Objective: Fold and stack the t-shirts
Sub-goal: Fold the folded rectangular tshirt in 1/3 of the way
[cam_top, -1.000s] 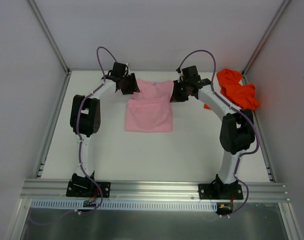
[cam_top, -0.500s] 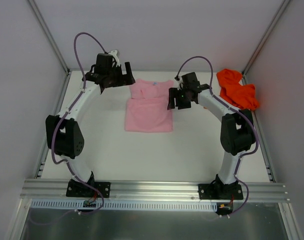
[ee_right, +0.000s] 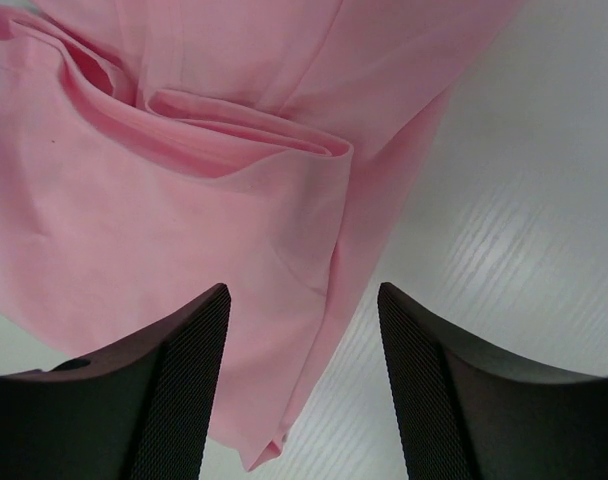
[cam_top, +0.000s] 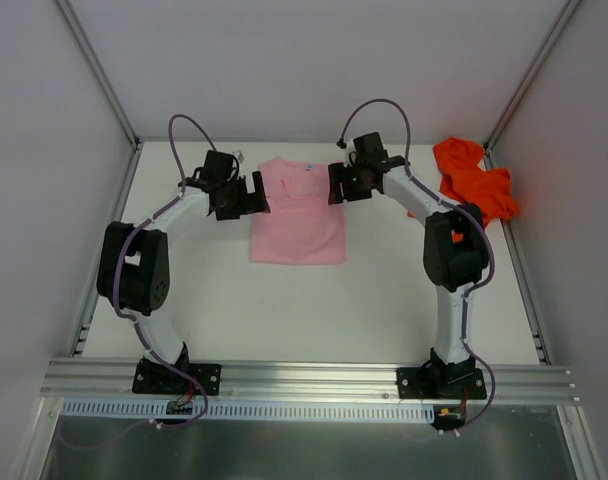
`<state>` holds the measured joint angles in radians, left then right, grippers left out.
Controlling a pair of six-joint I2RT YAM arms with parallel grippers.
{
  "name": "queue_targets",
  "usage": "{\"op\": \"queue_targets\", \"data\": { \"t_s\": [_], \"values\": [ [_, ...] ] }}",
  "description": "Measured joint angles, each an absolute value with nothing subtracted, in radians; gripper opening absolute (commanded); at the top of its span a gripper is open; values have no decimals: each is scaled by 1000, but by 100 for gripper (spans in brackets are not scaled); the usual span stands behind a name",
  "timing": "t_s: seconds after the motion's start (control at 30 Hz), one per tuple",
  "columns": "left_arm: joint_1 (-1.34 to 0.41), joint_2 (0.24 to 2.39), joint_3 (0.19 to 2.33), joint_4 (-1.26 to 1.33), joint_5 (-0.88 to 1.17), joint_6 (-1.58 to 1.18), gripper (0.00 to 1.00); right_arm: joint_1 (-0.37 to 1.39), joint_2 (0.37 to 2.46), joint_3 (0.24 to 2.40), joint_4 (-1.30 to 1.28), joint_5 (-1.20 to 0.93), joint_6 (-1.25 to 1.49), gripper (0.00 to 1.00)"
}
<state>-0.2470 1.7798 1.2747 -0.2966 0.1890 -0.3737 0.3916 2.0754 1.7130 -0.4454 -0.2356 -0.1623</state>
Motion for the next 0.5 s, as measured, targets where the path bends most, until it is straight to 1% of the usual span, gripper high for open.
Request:
{"op": "queue_targets", "data": {
  "t_s": [0.07,0.3,0.4,0.5],
  "values": [
    [-247,1781,1275,-284,194,-377,99,395,2109,1718,-445,-235,-162,59],
    [-247,1812,1299,-263,202,-378,99,406,2192,1729,-442,-231,-161,55],
    [-247,1839,1304,-260,202,-378,99,410,2196,1745,-439,-229,-162,51],
    [-247,1863,1310,-260,202,-378,99,413,2197,1777,-426,-221,-162,45]
  ]
}}
